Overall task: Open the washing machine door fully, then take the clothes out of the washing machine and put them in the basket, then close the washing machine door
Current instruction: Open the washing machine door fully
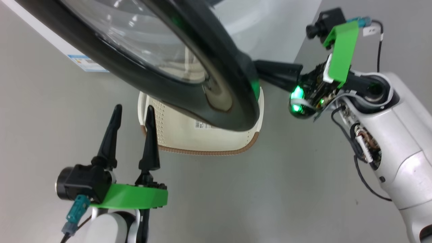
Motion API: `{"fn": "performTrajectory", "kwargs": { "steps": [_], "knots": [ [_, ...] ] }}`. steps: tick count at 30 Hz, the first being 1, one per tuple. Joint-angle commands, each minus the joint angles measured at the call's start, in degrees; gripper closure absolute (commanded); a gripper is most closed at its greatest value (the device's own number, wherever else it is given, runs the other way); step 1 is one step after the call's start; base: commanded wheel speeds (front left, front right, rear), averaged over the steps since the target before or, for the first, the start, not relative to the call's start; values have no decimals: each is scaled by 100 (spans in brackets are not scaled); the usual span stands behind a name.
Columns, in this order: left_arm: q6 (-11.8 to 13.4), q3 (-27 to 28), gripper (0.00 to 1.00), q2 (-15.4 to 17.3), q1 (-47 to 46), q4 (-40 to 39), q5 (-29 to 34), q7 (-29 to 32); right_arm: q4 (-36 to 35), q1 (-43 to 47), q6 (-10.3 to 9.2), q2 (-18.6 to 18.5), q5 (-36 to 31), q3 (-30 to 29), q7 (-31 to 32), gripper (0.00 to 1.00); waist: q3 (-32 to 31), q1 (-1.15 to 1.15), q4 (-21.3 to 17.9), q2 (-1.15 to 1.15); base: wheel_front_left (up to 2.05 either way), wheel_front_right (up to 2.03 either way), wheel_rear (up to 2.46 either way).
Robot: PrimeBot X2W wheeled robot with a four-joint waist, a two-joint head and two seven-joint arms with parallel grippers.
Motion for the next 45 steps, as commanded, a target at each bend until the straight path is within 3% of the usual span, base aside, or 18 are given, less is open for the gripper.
{"fn": "performTrajectory", "kwargs": {
  "steps": [1,24,45],
  "knots": [
    [10,207,0,99,138,-107,40,-44,-218,54,47,167,36,20,57,100,-267,0,119,0,0,0,0],
    [27,402,0,99,938,-104,4,-44,-21,791,47,413,-55,522,58,100,-1431,0,940,0,0,0,0],
    [23,356,0,99,1158,-1,-143,-44,430,1010,47,618,-217,790,22,100,-1750,0,1799,0,0,0,0]
  ]
}}
